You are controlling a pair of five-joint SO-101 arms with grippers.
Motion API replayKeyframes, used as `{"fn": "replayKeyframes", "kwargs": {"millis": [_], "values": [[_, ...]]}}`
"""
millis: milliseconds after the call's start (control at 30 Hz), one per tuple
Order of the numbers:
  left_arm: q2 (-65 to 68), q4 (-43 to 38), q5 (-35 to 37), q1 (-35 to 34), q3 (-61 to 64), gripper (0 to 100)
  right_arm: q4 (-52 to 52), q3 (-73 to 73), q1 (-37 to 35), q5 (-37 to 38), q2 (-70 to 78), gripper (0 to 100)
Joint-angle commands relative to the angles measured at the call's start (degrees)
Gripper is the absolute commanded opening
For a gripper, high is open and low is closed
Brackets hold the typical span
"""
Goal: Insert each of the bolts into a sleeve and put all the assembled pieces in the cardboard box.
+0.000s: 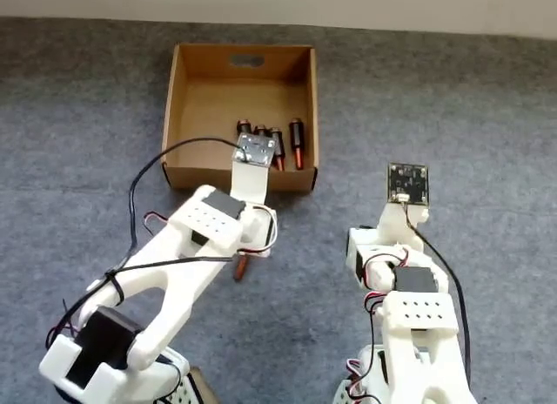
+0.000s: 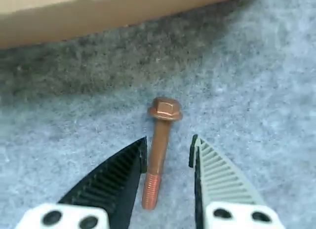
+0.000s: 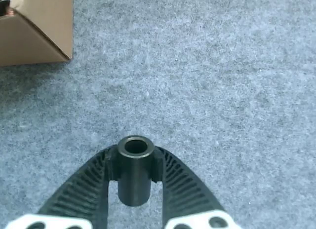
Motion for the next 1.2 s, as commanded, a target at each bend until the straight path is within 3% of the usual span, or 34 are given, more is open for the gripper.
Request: {"fn": "replayKeyframes", "kwargs": {"millis": [0, 400, 600, 733, 1000, 1167], "values": [[0.1, 0.4, 0.4, -0.8, -2.3, 18, -0.9, -0.4, 0.7, -0.3, -1.4, 0.5], [19.7, 1.1, 0.4, -1.8, -15.1, 18, -0.9, -0.3, 0.7, -0.3, -1.4, 0.5], [20.3, 2.9, 0.4, -1.7, -15.7, 17, -0.9, -0.3, 0.7, -0.2, -1.4, 0.5], [20.4, 2.8, 0.4, -1.5, -15.5, 0, -0.9, -0.3, 0.7, -0.2, -1.4, 0.5], [18.4, 5.5, 0.4, -1.1, -14.5, 1, -0.9, -0.3, 0.7, -0.2, -1.5, 0.5], [5.1, 7.6, 0.4, -1.5, -9.1, 1, -0.9, -0.3, 0.5, -0.2, -1.5, 0.5]]}}
